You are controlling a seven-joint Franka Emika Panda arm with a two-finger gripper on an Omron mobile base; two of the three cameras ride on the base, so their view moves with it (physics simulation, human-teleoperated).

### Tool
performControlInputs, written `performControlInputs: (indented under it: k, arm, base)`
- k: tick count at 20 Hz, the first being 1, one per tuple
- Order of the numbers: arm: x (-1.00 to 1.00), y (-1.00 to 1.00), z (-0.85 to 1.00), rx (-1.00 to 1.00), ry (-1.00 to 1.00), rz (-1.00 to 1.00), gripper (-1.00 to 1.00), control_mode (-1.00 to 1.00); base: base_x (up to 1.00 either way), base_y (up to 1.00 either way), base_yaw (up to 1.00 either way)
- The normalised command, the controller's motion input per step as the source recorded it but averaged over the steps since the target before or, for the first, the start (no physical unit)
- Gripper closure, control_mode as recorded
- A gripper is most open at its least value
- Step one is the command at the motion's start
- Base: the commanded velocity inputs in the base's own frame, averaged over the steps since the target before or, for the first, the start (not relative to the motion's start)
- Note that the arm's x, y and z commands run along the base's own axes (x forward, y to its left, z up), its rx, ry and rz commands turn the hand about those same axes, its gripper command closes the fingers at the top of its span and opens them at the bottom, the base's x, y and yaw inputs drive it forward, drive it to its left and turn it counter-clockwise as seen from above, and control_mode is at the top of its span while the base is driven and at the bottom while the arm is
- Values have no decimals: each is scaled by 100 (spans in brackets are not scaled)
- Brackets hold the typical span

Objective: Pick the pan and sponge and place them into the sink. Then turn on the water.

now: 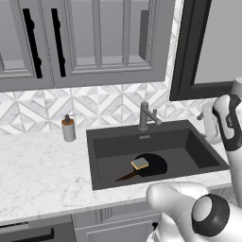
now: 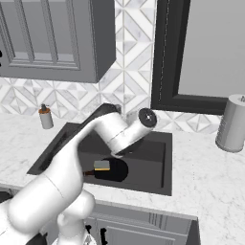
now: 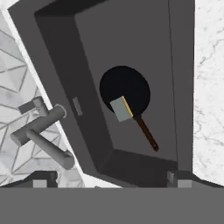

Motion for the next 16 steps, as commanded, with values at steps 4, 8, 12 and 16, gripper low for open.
performControlInputs:
  k: [4, 8, 12, 16]
  arm:
    - [2, -51, 0, 30, -1, -14, -100, -100]
    - [5, -41, 0, 27, -1, -16, -100, -100]
    - [21, -36, -1, 26, -2, -9, -100, -100]
    - [34, -26, -15, 20, -6, -8, -100, -100]
  base:
    - [0, 0, 0]
    - [0, 0, 0]
    - [0, 0, 0]
    - [0, 0, 0]
